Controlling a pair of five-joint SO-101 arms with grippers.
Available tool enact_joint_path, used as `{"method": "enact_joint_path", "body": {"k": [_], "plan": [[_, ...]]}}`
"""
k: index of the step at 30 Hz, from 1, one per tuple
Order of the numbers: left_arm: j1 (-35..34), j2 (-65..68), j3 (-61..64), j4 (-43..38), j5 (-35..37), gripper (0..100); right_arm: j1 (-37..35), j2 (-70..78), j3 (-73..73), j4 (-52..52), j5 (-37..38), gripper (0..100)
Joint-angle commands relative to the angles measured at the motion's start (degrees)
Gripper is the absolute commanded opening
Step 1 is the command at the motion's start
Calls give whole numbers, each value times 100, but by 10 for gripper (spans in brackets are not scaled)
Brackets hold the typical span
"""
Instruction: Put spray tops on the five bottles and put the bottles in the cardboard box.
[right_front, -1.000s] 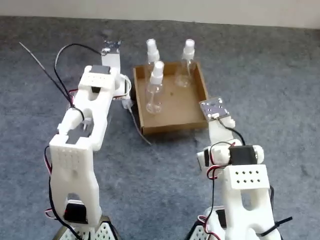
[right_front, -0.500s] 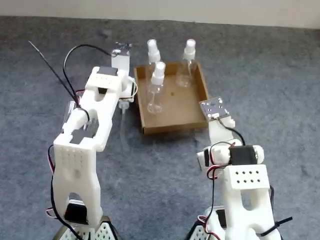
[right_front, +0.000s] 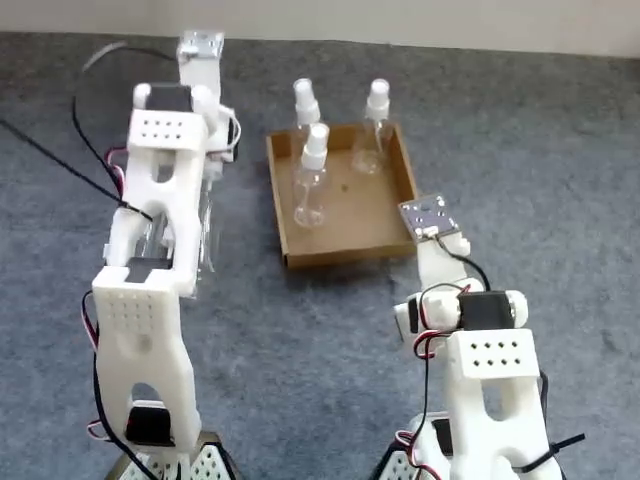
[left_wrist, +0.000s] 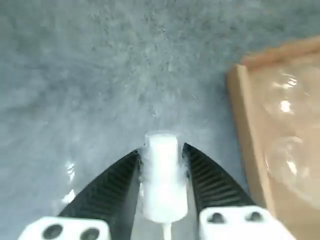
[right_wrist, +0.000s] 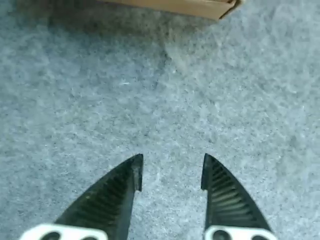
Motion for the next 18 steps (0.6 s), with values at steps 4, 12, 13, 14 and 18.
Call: {"method": "enact_joint_path", "body": {"k": [4,12,13,14,18], "plan": [[-760,-259,-1886,1758,-765,53,22,13,-75,-66,53,143],[-3029,-1218,-374,1749,-2409,54,-1121,84,-936,374,-193,143],[-3354,-1305,-215,1741,-2664,55,-1402,92,-1165,409,-404,143],[-3662,-1358,-75,1732,-2910,55,-1666,127,-1385,418,-580,143],[-4760,-1367,620,1178,-3631,56,-2782,1077,-2448,426,-1099,143]]}}
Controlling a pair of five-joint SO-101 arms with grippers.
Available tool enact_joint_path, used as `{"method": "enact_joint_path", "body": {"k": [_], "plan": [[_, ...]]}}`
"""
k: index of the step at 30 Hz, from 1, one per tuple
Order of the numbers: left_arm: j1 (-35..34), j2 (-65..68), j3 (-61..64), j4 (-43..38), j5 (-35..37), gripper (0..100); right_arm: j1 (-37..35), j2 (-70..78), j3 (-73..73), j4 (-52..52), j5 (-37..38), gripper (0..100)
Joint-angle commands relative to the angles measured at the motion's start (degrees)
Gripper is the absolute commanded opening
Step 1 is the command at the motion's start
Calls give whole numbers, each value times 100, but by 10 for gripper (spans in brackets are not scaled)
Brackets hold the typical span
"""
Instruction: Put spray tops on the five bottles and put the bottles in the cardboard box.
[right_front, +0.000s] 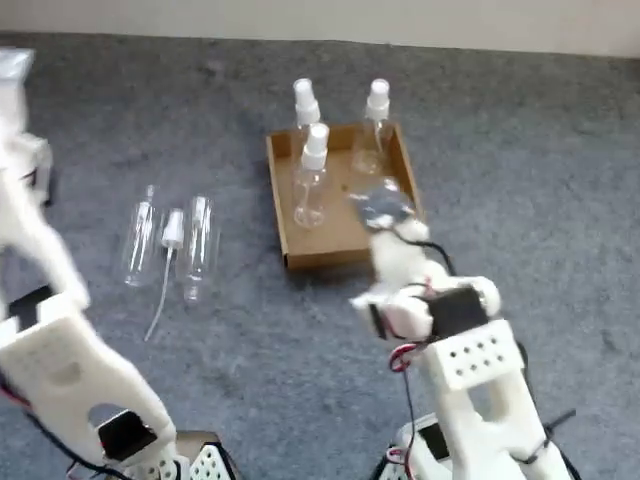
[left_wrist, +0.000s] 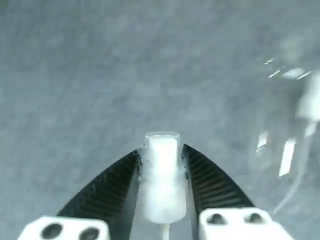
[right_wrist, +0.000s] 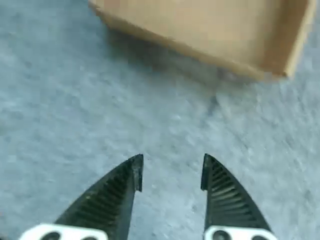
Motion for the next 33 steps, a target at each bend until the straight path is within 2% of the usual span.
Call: {"method": "enact_joint_path", "body": {"k": [1,5,9,12,20,27,30,33], "plan": [[-1270,-374,787,-756,-791,56,-1007,1059,-1305,31,-510,143],[-1771,-374,1754,-1732,-1125,56,-1815,2914,-3204,-101,-1160,170],[-1912,-374,2484,-2303,-1345,56,-2167,4804,-5376,-40,-1688,280],[-1921,-374,2826,-2655,-1345,56,-2281,6167,-6791,-40,-1978,319],[-1877,-374,3442,-3314,-1345,56,-2413,9147,-9938,-48,-2602,320],[-1886,-382,3582,-3508,-1345,56,-2519,10993,-11925,-13,-2593,318],[-1877,-382,3582,-3508,-1345,56,-2475,11521,-12488,418,-2593,316],[-1859,-382,3591,-3508,-1345,56,-2448,11785,-13103,875,-2593,234]]}}
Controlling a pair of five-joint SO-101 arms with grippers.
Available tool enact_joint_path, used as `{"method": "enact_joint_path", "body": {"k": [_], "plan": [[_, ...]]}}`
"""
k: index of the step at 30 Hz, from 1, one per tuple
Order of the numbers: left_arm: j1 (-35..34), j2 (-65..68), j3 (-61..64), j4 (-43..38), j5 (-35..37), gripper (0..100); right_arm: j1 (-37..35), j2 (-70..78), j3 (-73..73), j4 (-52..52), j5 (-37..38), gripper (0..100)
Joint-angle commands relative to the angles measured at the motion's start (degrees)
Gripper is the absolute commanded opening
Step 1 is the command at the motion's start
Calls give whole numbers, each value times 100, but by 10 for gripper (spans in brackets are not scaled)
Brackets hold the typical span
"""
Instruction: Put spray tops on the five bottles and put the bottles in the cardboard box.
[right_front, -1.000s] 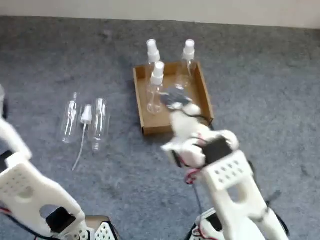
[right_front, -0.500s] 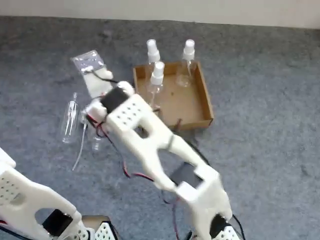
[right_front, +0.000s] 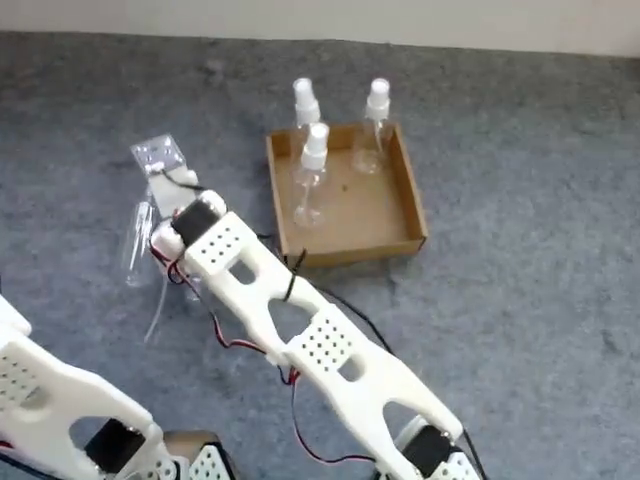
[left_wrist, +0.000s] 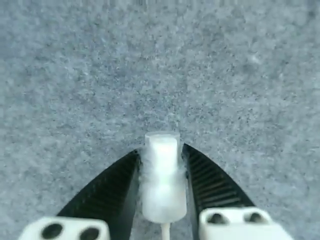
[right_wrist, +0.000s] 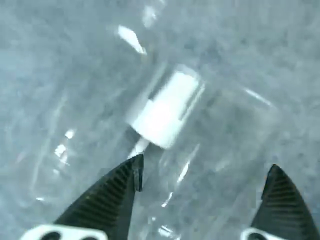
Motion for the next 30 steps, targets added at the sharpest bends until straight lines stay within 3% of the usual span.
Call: {"method": "enact_joint_path", "body": {"k": [1,5,14,19,23,27,30], "plan": [[22,-356,13,-88,-53,56,66,13,-971,497,-62,181],[110,-356,13,-44,-53,56,136,57,-1429,1332,-26,0],[127,-409,-13,-35,-53,56,295,-1297,-822,1631,1029,3],[127,-418,-22,35,-53,56,127,-3310,1525,1622,1407,3],[268,-646,-224,747,-62,54,444,-5341,4145,1613,1829,3],[743,-1200,-207,1336,-62,53,1455,-7310,6246,1604,2171,3],[1411,-1736,-22,1873,-35,53,2756,-8488,7257,1604,2593,3]]}}
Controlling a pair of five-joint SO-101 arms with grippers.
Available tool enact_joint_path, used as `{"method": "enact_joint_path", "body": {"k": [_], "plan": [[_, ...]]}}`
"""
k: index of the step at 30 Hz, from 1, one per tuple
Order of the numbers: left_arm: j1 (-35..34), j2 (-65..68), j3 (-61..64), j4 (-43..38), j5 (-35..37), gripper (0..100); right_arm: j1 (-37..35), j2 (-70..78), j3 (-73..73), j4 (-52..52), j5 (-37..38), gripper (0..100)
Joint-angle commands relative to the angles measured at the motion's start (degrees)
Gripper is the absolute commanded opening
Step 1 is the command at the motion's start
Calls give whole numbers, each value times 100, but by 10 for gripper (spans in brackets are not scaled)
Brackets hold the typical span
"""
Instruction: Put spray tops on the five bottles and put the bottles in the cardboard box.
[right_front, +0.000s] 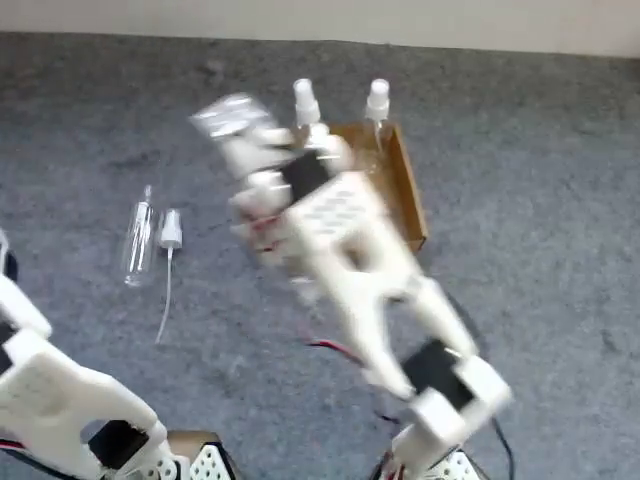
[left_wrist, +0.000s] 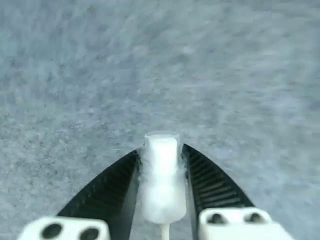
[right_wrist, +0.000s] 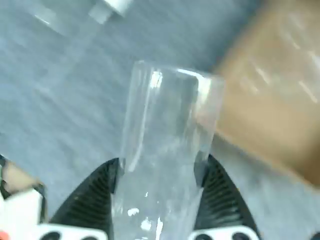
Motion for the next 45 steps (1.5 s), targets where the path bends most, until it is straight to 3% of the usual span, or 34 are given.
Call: {"method": "enact_joint_path", "body": {"k": [1,5,9,12,15,24,33,40,45], "plan": [[1156,-1077,84,809,-26,53,1745,-1815,1165,119,571,3],[2431,-1912,743,1178,264,53,3793,-2211,1930,-57,1371,3],[3890,-2598,1701,1108,923,53,5587,-1824,2466,-1112,1679,3],[4778,-2897,2396,580,1486,53,6571,-1174,2800,-1921,1670,3],[5385,-2985,2958,79,1908,53,7099,-365,2870,-2413,1257,3],[6281,-3011,4233,-976,2549,53,7116,1077,2536,-2800,-53,21],[6325,-3020,4514,-1187,2567,53,7081,1068,2554,-2870,-404,283],[6316,-3020,4549,-1187,2567,53,6879,813,2149,-2141,1213,286],[6316,-3002,4558,-1187,2567,53,6879,277,1886,-1719,3727,286]]}}
